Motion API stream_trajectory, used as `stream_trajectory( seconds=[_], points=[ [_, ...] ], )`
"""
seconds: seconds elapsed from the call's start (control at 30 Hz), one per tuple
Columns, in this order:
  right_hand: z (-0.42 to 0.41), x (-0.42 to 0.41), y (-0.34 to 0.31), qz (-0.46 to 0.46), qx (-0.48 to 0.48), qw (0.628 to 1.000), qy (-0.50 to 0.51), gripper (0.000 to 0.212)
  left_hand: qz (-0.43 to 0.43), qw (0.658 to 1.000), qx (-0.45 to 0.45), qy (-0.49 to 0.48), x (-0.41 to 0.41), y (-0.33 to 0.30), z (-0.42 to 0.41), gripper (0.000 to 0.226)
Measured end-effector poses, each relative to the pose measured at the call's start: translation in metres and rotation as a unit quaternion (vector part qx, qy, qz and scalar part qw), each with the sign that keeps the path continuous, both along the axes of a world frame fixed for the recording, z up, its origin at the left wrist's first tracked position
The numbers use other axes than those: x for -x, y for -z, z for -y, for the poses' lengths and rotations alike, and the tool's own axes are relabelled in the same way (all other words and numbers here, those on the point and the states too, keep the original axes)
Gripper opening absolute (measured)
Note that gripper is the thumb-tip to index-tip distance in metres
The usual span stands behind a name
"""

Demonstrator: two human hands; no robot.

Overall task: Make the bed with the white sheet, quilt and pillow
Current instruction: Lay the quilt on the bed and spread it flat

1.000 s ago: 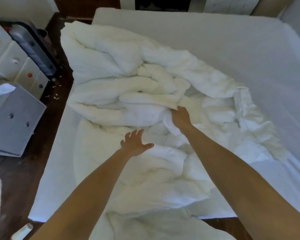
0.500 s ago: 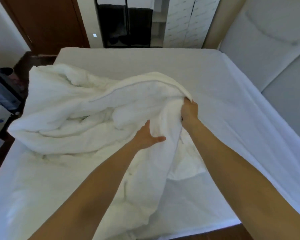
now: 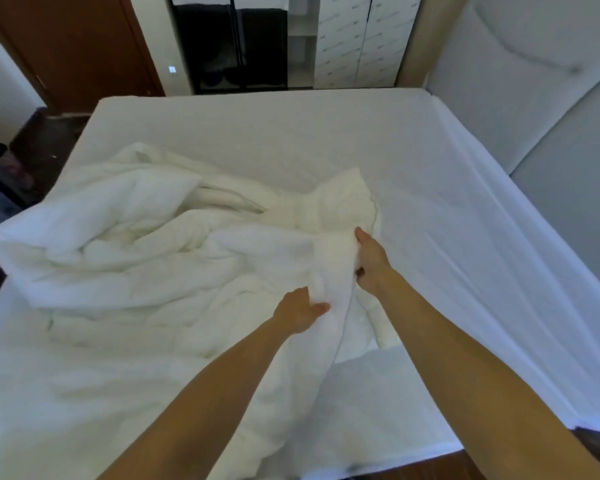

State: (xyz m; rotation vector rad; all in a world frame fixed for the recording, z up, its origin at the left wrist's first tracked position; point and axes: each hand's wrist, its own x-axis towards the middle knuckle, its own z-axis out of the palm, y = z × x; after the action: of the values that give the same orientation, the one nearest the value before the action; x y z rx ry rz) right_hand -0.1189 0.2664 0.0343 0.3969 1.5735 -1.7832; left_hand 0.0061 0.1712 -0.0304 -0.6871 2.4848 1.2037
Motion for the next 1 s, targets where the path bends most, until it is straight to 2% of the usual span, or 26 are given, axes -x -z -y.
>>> stream_trajectory(
  seconds=[0.07,0.17,0.27,0.4,0.5,0.6,0.67,0.73,0.83,0.93,1.0],
  points=[
    [-0.011,0.007,0.007,0.008,-0.01,0.999,-0.038,0.035,0.0,0.999,0.016,-0.041,0.003,0.003,-0.001,0.042],
    [-0.043,0.019,0.019,0.039,-0.054,0.993,-0.099,0.012,-0.02,0.992,0.027,-0.12,0.01,-0.001,-0.012,0.038],
    [-0.085,0.031,0.041,0.083,-0.124,0.971,-0.185,0.008,-0.021,0.982,0.036,-0.184,0.012,0.001,-0.037,0.038],
    [-0.134,0.046,0.061,0.112,-0.143,0.969,-0.165,0.009,0.025,0.982,-0.009,-0.188,0.017,-0.005,-0.085,0.04],
    [-0.151,0.055,0.065,0.127,-0.11,0.975,-0.145,0.015,0.04,0.976,-0.037,-0.209,0.015,-0.023,-0.113,0.045],
    [-0.14,0.051,0.056,0.142,0.02,0.978,-0.15,0.014,0.035,0.972,-0.025,-0.231,0.006,-0.037,-0.122,0.059],
    [-0.126,0.042,0.033,0.121,0.092,0.979,-0.138,0.019,-0.003,0.967,0.002,-0.253,-0.005,-0.044,-0.124,0.07],
    [-0.111,0.038,0.007,0.101,0.131,0.981,-0.102,0.032,-0.029,0.968,0.043,-0.244,-0.02,-0.046,-0.126,0.084],
    [-0.108,0.044,-0.037,0.046,0.129,0.99,-0.038,0.041,0.041,0.964,0.155,-0.214,-0.051,-0.023,-0.141,0.102],
    [-0.115,0.053,-0.049,0.041,0.132,0.99,-0.013,0.045,0.142,0.938,0.194,-0.251,-0.078,0.005,-0.154,0.098],
    [-0.121,0.055,-0.047,0.053,0.137,0.989,-0.024,0.045,0.148,0.924,0.244,-0.255,-0.082,0.013,-0.157,0.072]
  ],
)
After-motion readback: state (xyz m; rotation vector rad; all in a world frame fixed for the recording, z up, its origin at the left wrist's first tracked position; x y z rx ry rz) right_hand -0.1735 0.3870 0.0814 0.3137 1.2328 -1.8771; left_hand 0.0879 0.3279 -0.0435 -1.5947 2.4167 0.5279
